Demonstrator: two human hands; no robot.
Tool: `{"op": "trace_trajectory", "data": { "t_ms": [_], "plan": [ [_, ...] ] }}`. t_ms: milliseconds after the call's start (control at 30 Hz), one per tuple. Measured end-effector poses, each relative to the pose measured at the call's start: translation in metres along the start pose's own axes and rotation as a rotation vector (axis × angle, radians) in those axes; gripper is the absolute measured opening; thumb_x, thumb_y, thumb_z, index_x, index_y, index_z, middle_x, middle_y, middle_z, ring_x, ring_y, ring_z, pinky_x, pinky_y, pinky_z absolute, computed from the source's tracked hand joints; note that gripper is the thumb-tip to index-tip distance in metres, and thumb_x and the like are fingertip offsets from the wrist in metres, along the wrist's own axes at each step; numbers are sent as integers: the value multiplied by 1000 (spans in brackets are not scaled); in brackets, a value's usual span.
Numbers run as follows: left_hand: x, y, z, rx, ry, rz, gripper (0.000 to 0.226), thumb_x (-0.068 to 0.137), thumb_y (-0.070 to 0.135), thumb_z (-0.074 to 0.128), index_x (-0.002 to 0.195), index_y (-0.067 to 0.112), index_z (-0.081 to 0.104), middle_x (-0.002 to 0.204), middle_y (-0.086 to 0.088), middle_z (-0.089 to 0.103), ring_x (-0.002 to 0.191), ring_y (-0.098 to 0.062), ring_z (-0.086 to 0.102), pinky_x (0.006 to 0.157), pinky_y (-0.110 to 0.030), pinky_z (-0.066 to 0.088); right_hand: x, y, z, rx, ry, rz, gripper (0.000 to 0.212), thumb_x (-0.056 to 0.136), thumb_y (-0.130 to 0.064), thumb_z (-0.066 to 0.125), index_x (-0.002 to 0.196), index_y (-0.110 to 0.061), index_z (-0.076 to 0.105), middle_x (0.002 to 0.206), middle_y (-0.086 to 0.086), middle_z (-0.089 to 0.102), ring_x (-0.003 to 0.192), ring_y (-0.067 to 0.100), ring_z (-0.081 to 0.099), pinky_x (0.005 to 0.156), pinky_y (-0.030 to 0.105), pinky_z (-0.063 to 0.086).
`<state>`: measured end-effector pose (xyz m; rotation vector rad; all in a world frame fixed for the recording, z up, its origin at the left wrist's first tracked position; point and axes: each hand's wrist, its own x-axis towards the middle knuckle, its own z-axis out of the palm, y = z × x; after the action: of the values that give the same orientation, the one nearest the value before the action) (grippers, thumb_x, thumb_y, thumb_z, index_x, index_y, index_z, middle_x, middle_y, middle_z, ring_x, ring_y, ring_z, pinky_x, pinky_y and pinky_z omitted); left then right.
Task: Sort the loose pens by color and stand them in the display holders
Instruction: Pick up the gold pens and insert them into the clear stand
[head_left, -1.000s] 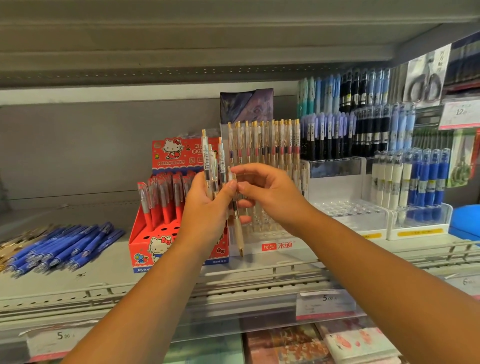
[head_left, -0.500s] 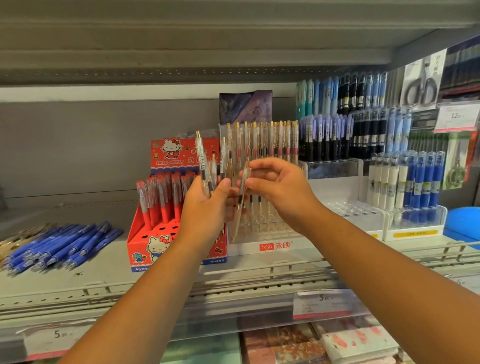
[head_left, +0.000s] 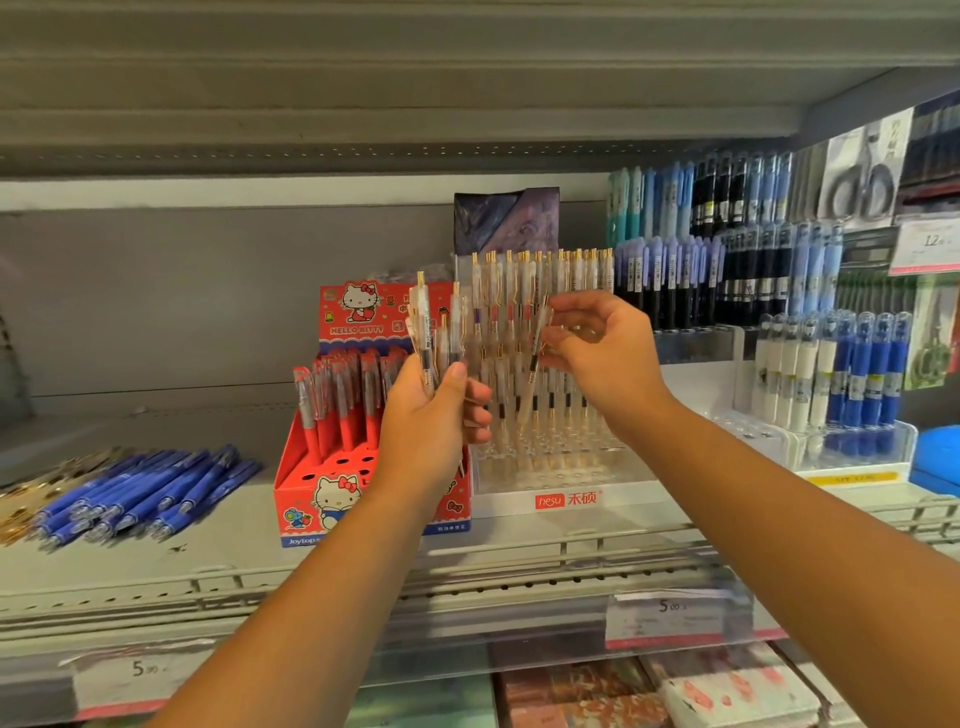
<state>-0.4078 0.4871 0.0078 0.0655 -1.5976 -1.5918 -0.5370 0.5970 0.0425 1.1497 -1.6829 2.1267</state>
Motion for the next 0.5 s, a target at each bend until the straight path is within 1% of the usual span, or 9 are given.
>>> {"op": "trace_trajectory", "data": {
  "t_ms": [67, 200, 333, 400, 467, 500],
  "plan": [
    [-1, 0, 0, 11, -5, 6, 15, 105, 15, 42, 105, 21, 56, 76, -5, 64, 62, -19, 57, 56, -31, 52, -1, 4, 1, -64, -31, -18, 30, 88, 3, 66, 96, -25, 63, 94, -2, 67, 85, 11, 69, 65, 21, 58],
    [-3, 1, 0, 56, -21, 17, 14, 105, 17, 43, 106, 21, 56, 80, -6, 69, 59, -16, 61, 55, -28, 54, -2, 11, 5, -137, -76, 8, 27, 88, 2, 66, 99, -23, 63, 97, 0, 66, 90, 15, 68, 68, 27, 61],
    [-5, 3, 1, 42, -44, -1, 12, 103, 16, 48, 108, 12, 57, 85, -10, 73, 58, -18, 67, 53, -27, 58, -3, 16, 7, -263, -124, 60, 26, 86, 3, 67, 98, -20, 62, 94, 4, 65, 87, 19, 67, 67, 34, 62],
    [-5, 4, 2, 31, -44, -11, 10, 102, 15, 50, 107, 11, 58, 86, -14, 73, 61, -18, 70, 55, -30, 59, -5, 19, 8, -354, -162, 63, 27, 86, 4, 67, 95, -21, 60, 91, 2, 64, 82, 18, 65, 65, 34, 61],
    [-6, 4, 2, 24, -43, -15, 10, 101, 14, 53, 106, 10, 59, 88, -16, 73, 64, -19, 71, 57, -31, 60, -6, 21, 8, -402, -163, 52, 27, 87, 4, 65, 96, -21, 59, 89, -1, 64, 78, 14, 65, 61, 31, 59],
    [-6, 4, 2, 25, -42, -17, 11, 100, 14, 54, 106, 8, 60, 88, -17, 73, 65, -20, 71, 58, -31, 61, -6, 21, 8, -418, -157, 46, 27, 87, 4, 64, 96, -22, 59, 88, -3, 64, 79, 12, 65, 62, 31, 59]
  ]
}}
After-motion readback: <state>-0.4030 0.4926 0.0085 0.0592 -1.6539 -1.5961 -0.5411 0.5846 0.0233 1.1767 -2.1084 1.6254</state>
